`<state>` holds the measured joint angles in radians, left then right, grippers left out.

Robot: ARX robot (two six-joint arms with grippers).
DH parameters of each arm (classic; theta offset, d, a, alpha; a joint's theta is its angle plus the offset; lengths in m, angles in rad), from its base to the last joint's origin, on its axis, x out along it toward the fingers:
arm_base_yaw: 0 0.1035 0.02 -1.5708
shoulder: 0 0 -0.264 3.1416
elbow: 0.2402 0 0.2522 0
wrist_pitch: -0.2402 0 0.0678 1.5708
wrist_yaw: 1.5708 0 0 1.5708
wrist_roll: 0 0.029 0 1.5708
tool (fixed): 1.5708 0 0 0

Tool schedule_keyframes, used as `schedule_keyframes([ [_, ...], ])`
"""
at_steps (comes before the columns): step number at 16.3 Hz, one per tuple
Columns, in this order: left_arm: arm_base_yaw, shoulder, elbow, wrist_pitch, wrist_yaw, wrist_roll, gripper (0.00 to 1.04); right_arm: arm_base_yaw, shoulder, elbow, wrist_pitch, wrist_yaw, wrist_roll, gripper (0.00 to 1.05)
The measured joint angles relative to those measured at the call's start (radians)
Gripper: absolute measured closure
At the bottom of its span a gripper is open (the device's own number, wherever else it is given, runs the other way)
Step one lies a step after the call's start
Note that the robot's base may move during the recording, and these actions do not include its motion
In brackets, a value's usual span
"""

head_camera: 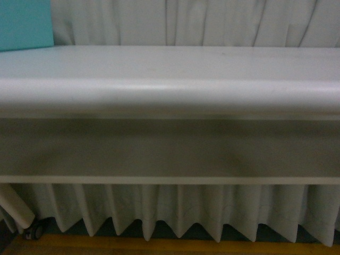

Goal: Wind up and store yellow beetle toy

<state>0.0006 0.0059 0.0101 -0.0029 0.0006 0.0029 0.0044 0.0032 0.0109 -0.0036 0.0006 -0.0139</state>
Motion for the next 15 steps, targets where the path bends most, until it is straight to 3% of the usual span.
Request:
schedule_keyframes([
  [15, 0.000, 0.000, 0.000, -0.002, -0.001, 0.000, 0.07, 0.000, 0.000, 0.000, -0.002, 0.000, 0.000, 0.07],
])
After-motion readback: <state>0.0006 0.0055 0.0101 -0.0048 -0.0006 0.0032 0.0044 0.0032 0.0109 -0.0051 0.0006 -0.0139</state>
